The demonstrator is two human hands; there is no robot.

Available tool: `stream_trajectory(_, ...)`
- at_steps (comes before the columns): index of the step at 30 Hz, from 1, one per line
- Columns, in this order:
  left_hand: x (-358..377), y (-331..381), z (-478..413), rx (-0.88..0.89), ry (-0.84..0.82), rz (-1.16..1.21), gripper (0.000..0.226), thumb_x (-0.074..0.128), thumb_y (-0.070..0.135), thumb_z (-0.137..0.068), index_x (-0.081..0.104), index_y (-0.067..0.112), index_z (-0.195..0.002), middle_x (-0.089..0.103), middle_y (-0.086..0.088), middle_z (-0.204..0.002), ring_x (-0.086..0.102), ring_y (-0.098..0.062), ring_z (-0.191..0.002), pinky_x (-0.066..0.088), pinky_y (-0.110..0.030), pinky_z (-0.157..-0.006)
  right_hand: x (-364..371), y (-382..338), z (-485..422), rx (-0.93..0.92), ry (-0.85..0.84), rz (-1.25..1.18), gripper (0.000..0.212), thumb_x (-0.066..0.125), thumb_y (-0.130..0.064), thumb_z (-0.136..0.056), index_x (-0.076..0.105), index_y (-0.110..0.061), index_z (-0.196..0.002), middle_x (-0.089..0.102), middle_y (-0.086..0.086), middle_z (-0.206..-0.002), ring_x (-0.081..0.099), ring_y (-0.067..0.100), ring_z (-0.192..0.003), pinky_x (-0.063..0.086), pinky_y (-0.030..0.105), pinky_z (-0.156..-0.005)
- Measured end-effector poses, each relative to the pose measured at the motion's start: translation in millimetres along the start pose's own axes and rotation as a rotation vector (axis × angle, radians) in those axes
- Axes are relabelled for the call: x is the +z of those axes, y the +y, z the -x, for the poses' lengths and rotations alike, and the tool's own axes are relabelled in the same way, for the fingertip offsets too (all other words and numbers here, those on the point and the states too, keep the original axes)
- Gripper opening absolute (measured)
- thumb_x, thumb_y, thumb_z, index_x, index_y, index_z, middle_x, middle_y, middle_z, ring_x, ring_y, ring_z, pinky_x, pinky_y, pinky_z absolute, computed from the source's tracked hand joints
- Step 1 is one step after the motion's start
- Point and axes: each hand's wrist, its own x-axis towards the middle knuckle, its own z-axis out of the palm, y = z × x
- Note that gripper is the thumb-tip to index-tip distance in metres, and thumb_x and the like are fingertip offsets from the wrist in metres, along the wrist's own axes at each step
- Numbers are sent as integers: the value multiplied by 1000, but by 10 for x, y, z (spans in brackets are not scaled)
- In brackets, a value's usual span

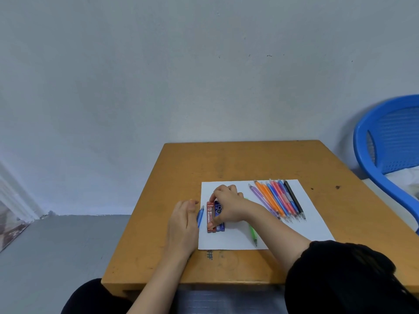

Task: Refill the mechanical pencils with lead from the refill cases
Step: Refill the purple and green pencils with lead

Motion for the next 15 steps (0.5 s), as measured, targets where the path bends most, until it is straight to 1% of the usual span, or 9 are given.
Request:
stream_trajectory(2,-4,-18,2,-37,23,83,58,18,60,-91,62,23,-94,55,7,-70,56,-8,-69,42,-20,-64,-14,-13,-1,11,6,-22,69,77,-48,-71,46,-19,-126,38,4,-135,27,23,-126,30,39,-102)
stream_trajectory(4,-3,-26,1,-69,27,142,56,20,61,-92,63,26,-91,57,1,-65,57,-10,-61,46,-26,-61,-21,-22,19,22,33,-56,69,79,-46,-69,45,-20,-124,41,4,-132,28,22,-124,31,38,-100)
stream_trajectory(7,-2,-4,-1,-98,16,216,50,24,54,-98,63,24,-89,60,-5,-64,55,-11,-52,46,-32,-55,-3,-21,63,46,89,-137,70,83,-40,-67,43,-22,-122,42,2,-126,32,21,-120,34,36,-99)
stream_trajectory(9,-6,14,0,-102,7,234,48,25,49,-95,64,22,-89,61,-7,-65,55,-12,-51,46,-32,-54,24,-22,89,77,128,-251,70,85,-34,-65,41,-27,-119,40,2,-121,39,20,-114,42,36,-98)
stream_trajectory(11,-3,13,-1,-107,5,249,47,25,47,-95,64,22,-89,61,-8,-66,55,-13,-51,47,-32,-54,44,-20,111,78,176,-371,65,85,-26,-67,41,-30,-115,46,2,-115,50,16,-103,50,33,-89)
stream_trajectory(12,-1,11,-2,-108,5,259,48,25,49,-97,64,21,-90,61,-7,-66,55,-14,-51,47,-32,-53,49,-18,126,59,204,-424,59,83,-22,-70,42,-29,-113,52,3,-109,54,13,-95,52,27,-81)
stream_trajectory(14,5,-2,-3,-100,6,265,51,25,53,-97,64,21,-89,61,-6,-66,56,-14,-51,47,-30,-52,49,-15,168,25,261,-514,48,79,-17,-76,48,-24,-111,62,4,-95,57,8,-79,46,17,-64)
stream_trajectory(15,6,-5,-1,-94,6,263,51,25,54,-95,64,21,-89,61,-6,-67,56,-14,-51,47,-29,-52,47,-14,187,16,290,-560,42,76,-15,-78,50,-23,-110,65,4,-89,57,6,-73,43,15,-60)
